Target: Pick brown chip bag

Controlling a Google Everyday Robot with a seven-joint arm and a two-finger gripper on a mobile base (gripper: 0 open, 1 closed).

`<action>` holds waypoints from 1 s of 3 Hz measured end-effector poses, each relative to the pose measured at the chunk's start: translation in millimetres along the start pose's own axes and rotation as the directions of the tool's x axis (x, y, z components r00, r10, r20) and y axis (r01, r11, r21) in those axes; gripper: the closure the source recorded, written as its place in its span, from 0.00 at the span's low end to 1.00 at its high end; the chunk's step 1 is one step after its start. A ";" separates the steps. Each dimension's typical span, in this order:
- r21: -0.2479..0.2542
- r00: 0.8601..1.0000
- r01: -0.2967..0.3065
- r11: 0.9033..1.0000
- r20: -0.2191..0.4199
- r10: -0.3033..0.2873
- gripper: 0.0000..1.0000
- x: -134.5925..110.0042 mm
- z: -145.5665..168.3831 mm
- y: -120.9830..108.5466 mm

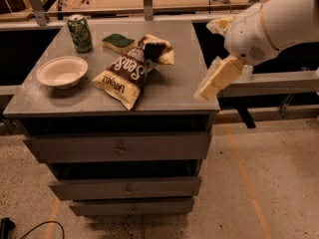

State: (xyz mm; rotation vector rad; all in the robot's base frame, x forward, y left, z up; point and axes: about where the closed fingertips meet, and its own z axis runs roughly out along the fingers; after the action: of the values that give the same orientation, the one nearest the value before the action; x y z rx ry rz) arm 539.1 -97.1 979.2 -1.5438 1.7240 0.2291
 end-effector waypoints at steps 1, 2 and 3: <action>0.080 0.987 0.130 0.988 0.087 -0.137 0.00 -51.4 45.0 -20.5; 0.169 0.965 0.241 0.956 0.065 -0.254 0.00 -92.3 91.2 -35.9; 0.201 0.946 0.312 0.929 0.028 -0.324 0.00 -99.0 100.3 -45.8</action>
Offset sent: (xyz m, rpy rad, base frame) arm 0.1256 0.1802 0.0034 -0.2028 -0.5159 0.1006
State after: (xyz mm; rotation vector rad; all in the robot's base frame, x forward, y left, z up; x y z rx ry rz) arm 617.8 27.8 993.1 -1.6240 1.3784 -0.0571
